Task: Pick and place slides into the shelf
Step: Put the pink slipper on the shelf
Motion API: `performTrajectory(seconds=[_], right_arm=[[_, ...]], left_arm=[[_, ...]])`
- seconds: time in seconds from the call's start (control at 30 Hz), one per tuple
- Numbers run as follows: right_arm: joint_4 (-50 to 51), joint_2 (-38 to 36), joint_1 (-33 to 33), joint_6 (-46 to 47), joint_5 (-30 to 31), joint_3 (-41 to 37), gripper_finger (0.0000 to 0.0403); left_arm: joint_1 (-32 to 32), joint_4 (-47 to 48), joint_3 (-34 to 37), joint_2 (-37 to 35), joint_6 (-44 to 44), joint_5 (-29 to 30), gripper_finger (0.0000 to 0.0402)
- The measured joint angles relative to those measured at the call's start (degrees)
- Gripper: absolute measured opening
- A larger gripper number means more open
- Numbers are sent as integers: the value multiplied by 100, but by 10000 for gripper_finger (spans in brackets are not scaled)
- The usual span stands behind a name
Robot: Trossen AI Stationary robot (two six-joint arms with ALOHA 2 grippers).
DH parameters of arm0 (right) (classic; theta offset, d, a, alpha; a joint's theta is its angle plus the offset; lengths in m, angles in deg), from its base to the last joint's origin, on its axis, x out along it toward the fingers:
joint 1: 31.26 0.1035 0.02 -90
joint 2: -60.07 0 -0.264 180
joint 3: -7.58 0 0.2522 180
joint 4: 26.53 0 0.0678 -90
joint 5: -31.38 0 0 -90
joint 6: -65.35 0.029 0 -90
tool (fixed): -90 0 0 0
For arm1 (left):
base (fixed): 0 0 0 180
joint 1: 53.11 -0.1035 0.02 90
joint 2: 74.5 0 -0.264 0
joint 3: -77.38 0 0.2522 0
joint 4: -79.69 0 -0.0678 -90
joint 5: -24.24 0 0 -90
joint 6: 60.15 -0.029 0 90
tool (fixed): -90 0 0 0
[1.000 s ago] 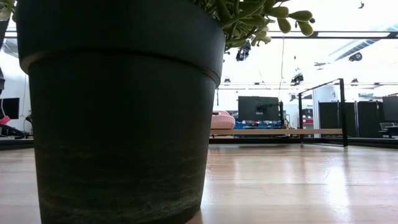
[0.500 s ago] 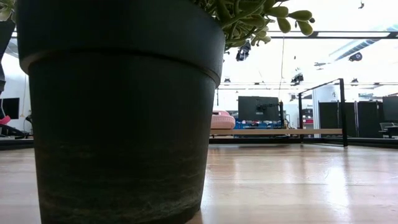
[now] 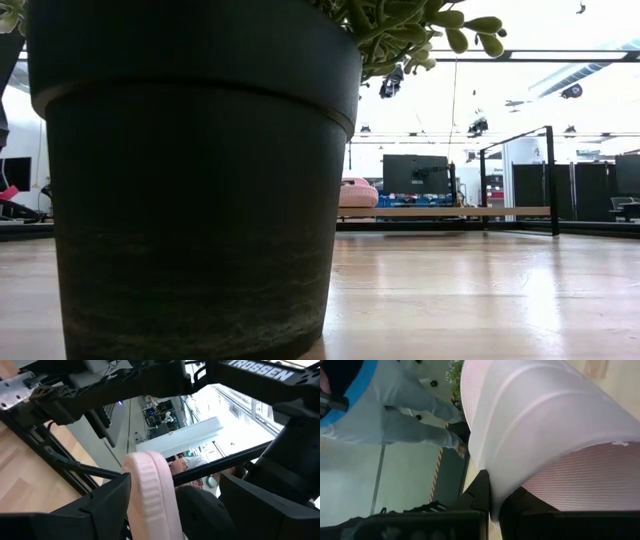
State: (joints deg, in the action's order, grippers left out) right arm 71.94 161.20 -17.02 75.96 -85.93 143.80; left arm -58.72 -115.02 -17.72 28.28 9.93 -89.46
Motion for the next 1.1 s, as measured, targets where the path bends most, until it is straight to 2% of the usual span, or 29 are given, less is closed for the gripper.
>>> performTrajectory(seconds=[0.53, 0.93, 1.1], right_arm=[[15, 34, -4, -143, -75, 0, 8], [166, 34, -4, -210, -157, 367, 8], [194, 34, -1, -212, -161, 372, 8]], left_arm=[[45, 48, 9, 0, -35, 10, 286], [102, 11, -7, 0, -40, -84, 242], [124, 36, -6, 0, -35, -75, 237]])
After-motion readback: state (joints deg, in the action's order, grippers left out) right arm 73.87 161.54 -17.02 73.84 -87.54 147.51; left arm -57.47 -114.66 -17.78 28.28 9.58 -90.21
